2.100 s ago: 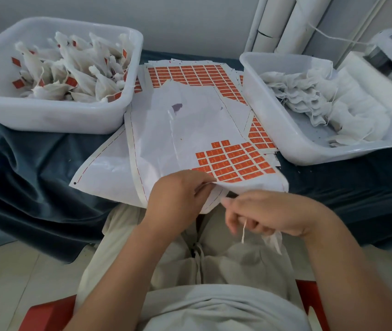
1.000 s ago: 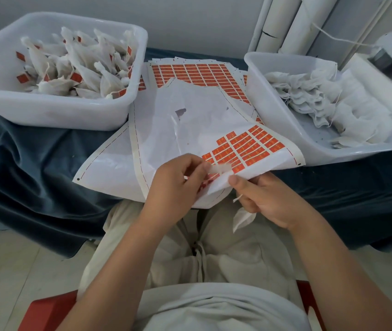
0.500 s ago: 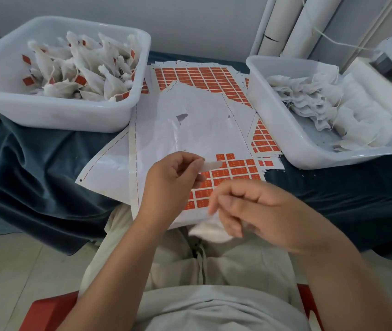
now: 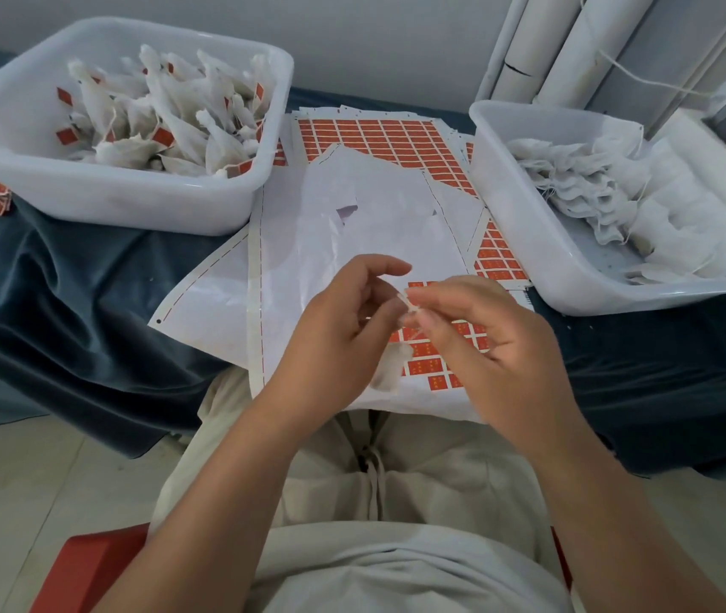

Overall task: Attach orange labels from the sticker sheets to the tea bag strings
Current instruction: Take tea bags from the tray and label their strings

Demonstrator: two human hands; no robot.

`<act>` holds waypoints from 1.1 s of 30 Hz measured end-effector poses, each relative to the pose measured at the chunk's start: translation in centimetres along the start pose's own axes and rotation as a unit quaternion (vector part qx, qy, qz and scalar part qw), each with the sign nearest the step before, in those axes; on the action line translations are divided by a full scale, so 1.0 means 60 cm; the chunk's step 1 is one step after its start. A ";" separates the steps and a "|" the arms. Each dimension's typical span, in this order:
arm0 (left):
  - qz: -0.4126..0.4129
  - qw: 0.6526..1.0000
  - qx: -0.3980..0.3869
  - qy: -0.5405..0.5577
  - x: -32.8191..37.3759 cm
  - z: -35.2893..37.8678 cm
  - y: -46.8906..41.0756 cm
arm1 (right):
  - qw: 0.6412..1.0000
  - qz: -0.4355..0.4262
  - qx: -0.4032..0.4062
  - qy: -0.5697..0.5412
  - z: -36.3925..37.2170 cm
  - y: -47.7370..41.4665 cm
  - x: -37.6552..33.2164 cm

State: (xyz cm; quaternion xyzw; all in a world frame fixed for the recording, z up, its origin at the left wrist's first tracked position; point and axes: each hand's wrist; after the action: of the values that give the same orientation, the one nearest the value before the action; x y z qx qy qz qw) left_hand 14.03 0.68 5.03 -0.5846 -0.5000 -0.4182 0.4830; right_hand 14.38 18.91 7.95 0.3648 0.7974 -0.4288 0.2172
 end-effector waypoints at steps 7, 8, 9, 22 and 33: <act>0.002 0.998 -0.062 -0.026 0.002 -0.001 0.003 | 0.999 0.033 0.041 -0.003 0.002 0.002 0.012; 0.002 0.997 -0.067 -0.028 0.003 -0.002 0.004 | 0.999 0.030 0.045 -0.001 0.002 0.001 0.013; 0.007 0.997 -0.066 -0.037 0.003 -0.002 0.004 | 0.998 0.031 0.048 -0.002 0.002 0.001 0.014; -0.027 0.991 0.113 -0.066 0.001 0.014 0.005 | 0.993 0.061 0.095 0.013 0.003 0.003 0.018; -0.041 0.998 0.003 0.037 -0.009 0.017 0.001 | 1.000 0.001 0.013 0.014 0.014 0.000 0.007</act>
State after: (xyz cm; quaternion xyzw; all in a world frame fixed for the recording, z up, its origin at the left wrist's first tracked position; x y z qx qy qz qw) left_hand 14.01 1.60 4.33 -0.5465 -0.5065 -0.4571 0.4857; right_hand 14.16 18.34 7.23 0.3739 0.7946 -0.4336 0.2019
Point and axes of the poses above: each hand's wrist, its own y-axis away from the middle knuckle, its own z-axis out of the palm, x = y × z, and after that the axes turned 8 degrees about -z, right-handed
